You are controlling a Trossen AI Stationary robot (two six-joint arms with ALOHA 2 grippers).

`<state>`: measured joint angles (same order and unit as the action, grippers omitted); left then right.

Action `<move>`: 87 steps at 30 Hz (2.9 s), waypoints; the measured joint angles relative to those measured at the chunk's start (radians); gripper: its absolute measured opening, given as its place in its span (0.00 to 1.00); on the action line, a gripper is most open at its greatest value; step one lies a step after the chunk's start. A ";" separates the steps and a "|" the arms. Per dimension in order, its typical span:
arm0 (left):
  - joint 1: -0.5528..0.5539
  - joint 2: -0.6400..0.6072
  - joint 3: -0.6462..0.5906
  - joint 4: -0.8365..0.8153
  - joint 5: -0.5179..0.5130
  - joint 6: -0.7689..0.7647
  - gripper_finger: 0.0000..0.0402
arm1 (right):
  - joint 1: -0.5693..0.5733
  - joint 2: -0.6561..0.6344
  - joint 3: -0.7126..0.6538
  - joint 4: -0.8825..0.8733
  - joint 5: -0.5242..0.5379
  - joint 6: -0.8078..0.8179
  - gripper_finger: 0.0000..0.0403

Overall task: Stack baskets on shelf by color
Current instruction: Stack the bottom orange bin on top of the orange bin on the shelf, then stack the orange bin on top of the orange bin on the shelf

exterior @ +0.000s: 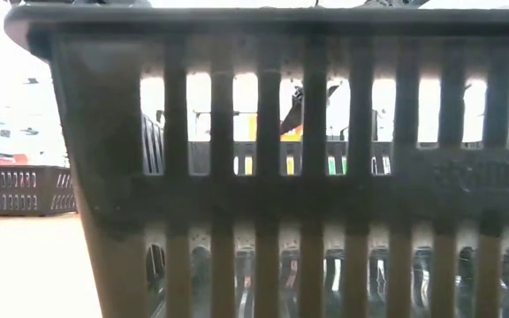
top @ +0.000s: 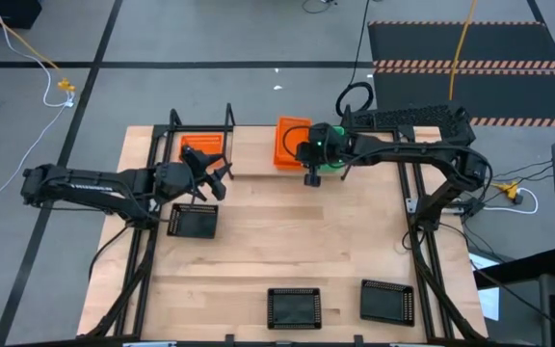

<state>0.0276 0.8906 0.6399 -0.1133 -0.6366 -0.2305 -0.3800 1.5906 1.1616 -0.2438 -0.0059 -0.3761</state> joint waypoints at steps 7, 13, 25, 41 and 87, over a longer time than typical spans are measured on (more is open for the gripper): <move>0.000 0.000 0.000 0.002 0.003 0.005 0.46 | 0.001 0.000 0.000 0.008 -0.001 0.023 0.18; 0.000 0.000 0.000 0.002 0.003 0.019 0.46 | 0.001 0.000 0.000 0.066 0.002 0.067 0.31; 0.000 0.000 0.000 -0.002 0.003 0.018 0.46 | 0.003 -0.002 -0.190 0.328 0.062 0.061 0.30; 0.059 0.000 0.001 -0.219 0.000 -0.093 0.46 | 0.122 -0.166 -0.276 0.409 0.026 0.145 0.15; 0.642 0.425 0.001 -0.408 0.209 0.484 0.46 | 0.454 -0.512 -0.829 0.906 0.139 0.356 0.16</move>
<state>0.6697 1.3153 0.6411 -0.5211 -0.4278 0.2531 0.0742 1.0790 0.3325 0.6621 0.1329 -0.0197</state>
